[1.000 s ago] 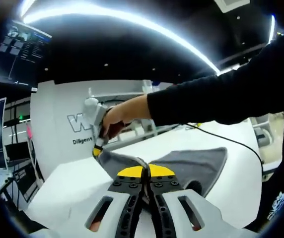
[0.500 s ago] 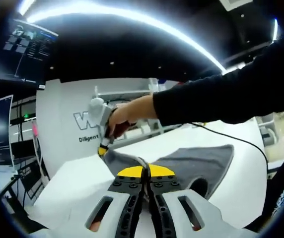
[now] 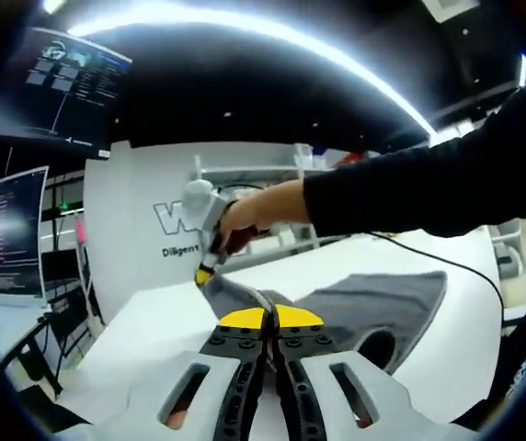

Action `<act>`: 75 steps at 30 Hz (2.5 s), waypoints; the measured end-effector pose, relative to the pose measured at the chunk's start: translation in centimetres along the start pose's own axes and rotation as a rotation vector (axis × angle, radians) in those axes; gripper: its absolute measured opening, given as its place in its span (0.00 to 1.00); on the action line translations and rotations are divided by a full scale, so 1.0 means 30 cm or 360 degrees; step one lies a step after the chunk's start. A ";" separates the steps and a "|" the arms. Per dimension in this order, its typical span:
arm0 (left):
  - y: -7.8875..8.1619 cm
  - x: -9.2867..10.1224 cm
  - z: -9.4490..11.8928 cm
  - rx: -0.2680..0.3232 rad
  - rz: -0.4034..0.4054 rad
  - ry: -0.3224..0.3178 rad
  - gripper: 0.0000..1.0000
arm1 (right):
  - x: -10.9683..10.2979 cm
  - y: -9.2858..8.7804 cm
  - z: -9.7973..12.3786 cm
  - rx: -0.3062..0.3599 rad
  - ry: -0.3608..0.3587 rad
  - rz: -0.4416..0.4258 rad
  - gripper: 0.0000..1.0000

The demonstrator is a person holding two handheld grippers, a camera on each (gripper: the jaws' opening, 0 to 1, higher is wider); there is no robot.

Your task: Open the folded towel by lifting each exposed corner and separating the folded layers until the towel lies flat within the target outline without major curled edges

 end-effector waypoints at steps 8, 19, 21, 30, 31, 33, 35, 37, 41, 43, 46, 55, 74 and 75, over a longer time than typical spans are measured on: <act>-0.003 -0.031 0.018 0.0008 -0.0001 0.0033 0.01 | -0.021 0.042 -0.034 -0.0006 0.0012 0.0035 0.00; -0.031 -0.085 0.040 -0.0011 0.0016 0.0085 0.01 | -0.040 0.073 -0.089 -0.0026 0.0027 0.0065 0.00; -0.034 -0.091 0.043 -0.0015 0.0017 0.0090 0.01 | -0.043 0.082 -0.095 -0.0014 0.0033 0.0065 0.00; -0.044 -0.129 0.053 -0.0030 0.0011 0.0130 0.01 | -0.053 0.126 -0.124 0.0014 0.0039 0.0072 0.00; -0.046 -0.133 0.054 -0.0036 0.0003 0.0134 0.01 | -0.054 0.128 -0.127 0.0015 0.0045 0.0072 0.00; -0.049 -0.144 0.057 -0.0046 -0.0028 0.0152 0.01 | -0.056 0.132 -0.138 0.0014 0.0054 0.0070 0.00; -0.049 -0.156 0.062 -0.0049 -0.0047 0.0172 0.01 | -0.060 0.136 -0.146 0.0014 0.0064 0.0071 0.00; -0.049 -0.173 0.069 -0.0052 -0.0056 0.0187 0.01 | -0.072 0.147 -0.165 0.0020 0.0081 0.0070 0.00; -0.058 -0.212 0.086 -0.0064 -0.0068 0.0226 0.01 | -0.096 0.168 -0.190 0.0013 0.0088 0.0098 0.00; -0.062 -0.230 0.096 -0.0070 -0.0075 0.0248 0.01 | -0.106 0.185 -0.201 0.0024 0.0096 0.0097 0.00; -0.072 -0.256 0.108 -0.0084 -0.0099 0.0279 0.01 | -0.112 0.203 -0.224 0.0034 0.0112 0.0062 0.00; -0.119 -0.333 0.147 -0.0160 -0.0175 0.0360 0.01 | -0.165 0.248 -0.294 0.0039 0.0111 0.0075 0.00; -0.180 -0.417 0.168 -0.0313 -0.0365 0.0508 0.01 | -0.186 0.288 -0.358 0.0058 0.0126 0.0111 0.00; -0.185 -0.419 0.166 -0.0321 -0.0377 0.0513 0.01 | -0.184 0.288 -0.362 0.0057 0.0127 0.0110 0.00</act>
Point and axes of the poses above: the point that each gripper's makers call its tool centre point, and the gripper's own axes: z roughly backward along the fingers, x roughly to its right, y roughly out of its top, the point moved 1 cm from there along z, roughly backward along the fingers, and after that the axes turned 12 degrees about y, right-handed, at the moved point
